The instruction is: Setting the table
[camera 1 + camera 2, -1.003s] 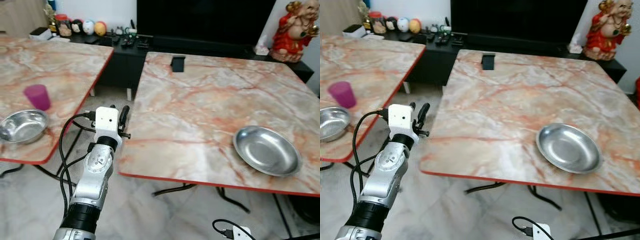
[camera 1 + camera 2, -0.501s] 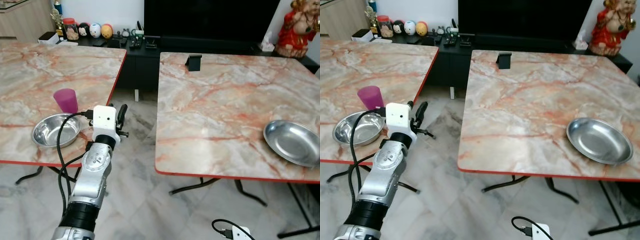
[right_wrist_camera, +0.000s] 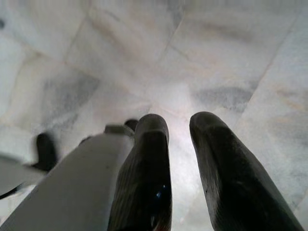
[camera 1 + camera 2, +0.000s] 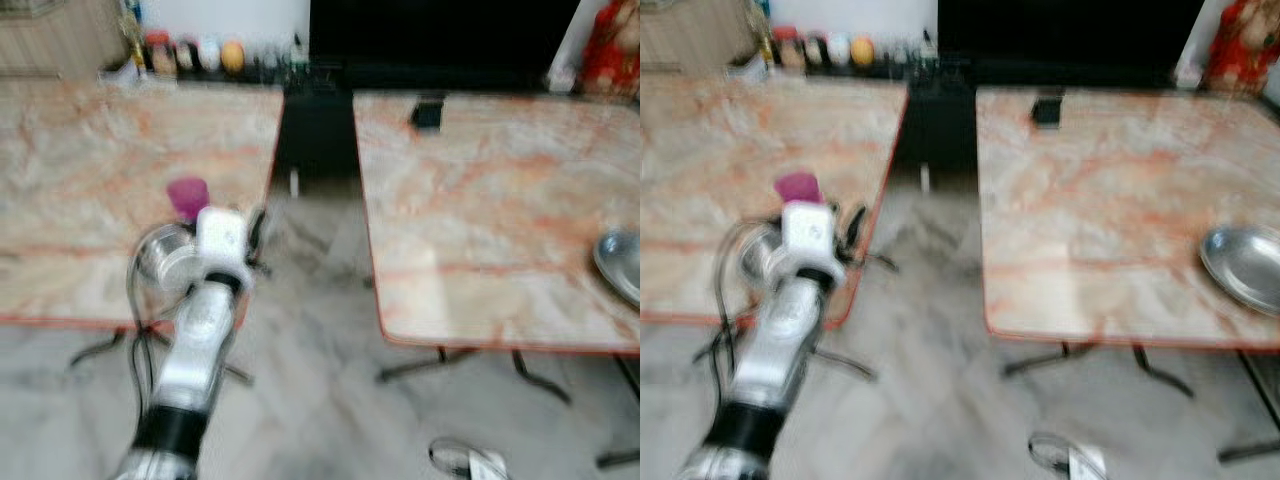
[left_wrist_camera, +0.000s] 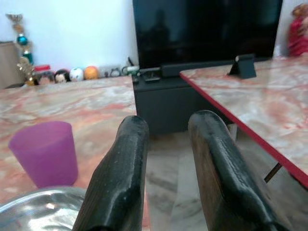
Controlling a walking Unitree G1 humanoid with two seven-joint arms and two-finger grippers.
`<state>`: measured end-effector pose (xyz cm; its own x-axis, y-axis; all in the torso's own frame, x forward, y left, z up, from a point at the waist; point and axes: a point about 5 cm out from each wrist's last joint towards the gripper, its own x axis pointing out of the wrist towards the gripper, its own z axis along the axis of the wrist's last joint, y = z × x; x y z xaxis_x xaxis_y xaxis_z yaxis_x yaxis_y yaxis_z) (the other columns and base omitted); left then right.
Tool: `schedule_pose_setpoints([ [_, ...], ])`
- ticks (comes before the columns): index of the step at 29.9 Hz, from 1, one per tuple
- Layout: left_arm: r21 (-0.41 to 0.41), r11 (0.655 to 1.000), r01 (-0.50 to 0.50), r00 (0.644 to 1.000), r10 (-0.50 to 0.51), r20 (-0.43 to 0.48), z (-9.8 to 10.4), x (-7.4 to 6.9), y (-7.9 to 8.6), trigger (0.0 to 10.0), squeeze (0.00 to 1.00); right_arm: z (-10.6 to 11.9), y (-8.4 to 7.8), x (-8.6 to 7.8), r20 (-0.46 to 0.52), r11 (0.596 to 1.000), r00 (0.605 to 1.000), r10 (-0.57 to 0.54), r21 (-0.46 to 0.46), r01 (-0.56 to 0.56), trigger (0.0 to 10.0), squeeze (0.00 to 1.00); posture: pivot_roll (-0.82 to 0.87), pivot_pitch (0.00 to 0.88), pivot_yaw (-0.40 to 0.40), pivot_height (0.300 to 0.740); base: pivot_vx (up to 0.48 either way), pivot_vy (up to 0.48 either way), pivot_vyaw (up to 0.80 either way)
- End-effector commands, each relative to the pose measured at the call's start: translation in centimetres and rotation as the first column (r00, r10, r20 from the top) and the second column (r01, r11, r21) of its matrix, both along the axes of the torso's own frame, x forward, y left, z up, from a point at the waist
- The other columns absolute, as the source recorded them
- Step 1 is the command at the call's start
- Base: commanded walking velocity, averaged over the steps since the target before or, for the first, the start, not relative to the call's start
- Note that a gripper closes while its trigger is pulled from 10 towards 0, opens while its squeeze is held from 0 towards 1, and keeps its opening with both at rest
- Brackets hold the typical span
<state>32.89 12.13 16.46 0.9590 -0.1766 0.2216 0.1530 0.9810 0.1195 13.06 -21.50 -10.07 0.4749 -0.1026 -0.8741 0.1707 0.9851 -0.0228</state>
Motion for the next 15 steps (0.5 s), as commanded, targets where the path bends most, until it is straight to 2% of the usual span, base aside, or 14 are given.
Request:
schedule_pose_setpoints([
  [1, 0.009, 1.000, -0.011, 1.000, 0.011, 0.010, 0.35, 0.14, 0.64, 10.0, 0.00, 0.00, 0.35, 0.19, 0.003, 1.000, 1.000, 0.006, 0.008, -0.006, 10.0, 0.00, 0.13, 0.000, -0.065, 0.727, 0.000, 0.371, 0.00],
  [12, 0.012, 1.000, -0.017, 1.000, 0.017, 0.012, 0.49, 0.23, 0.71, 10.0, 0.00, 0.03, 0.33, 0.30, 0.005, 1.000, 1.000, 0.004, 0.009, -0.004, 10.0, 0.00, 0.13, 0.000, -0.069, 0.727, 0.000, 0.369, 0.00],
  [15, 0.010, 1.000, -0.009, 1.000, 0.009, 0.013, 0.49, 0.20, 0.63, 10.0, 0.00, 0.05, 0.33, 0.35, 0.006, 1.000, 1.000, 0.004, 0.010, -0.004, 10.0, 0.00, 0.13, 0.000, -0.071, 0.727, 0.000, 0.206, 0.00],
])
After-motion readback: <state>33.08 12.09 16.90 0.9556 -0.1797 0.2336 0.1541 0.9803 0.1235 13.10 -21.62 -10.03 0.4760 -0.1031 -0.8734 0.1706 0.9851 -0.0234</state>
